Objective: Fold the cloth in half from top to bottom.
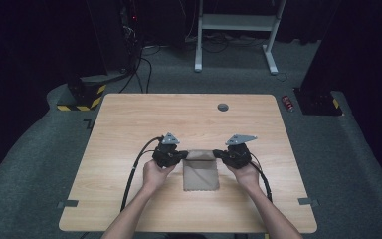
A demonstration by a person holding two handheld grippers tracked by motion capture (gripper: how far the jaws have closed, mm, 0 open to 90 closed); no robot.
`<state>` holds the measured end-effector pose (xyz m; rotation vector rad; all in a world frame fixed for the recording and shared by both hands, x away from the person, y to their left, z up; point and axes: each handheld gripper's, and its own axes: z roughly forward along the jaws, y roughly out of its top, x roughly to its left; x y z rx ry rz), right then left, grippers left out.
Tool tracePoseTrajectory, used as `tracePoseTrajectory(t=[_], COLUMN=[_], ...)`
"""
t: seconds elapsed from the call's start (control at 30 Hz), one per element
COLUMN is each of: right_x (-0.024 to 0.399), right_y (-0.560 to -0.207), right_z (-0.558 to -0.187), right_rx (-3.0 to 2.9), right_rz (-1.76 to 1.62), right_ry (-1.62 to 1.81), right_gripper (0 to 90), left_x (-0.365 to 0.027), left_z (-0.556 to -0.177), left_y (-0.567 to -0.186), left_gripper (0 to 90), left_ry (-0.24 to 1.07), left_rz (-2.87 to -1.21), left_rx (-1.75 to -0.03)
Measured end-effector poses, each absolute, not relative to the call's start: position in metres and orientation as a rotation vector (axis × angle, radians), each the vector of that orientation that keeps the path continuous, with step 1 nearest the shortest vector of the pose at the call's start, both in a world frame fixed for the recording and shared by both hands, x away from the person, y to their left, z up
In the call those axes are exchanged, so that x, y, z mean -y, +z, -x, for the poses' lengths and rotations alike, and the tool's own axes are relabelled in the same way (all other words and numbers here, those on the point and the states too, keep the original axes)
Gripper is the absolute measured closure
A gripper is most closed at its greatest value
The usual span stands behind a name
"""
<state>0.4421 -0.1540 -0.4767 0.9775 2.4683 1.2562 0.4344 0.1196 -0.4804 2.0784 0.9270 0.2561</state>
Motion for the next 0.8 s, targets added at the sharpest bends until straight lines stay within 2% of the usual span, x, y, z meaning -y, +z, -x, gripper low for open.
tracePoseTrajectory(t=[0.8], right_x=[0.161], right_y=[-0.478], right_z=[-0.43], right_rx=[-2.476], right_rz=[-0.97], right_ry=[1.297], right_gripper=[89.4], left_x=[-0.119], left_z=[-0.418], left_y=[-0.485], left_gripper=[87.6], left_ry=[0.242], left_rz=[-2.052], left_rx=[-0.924])
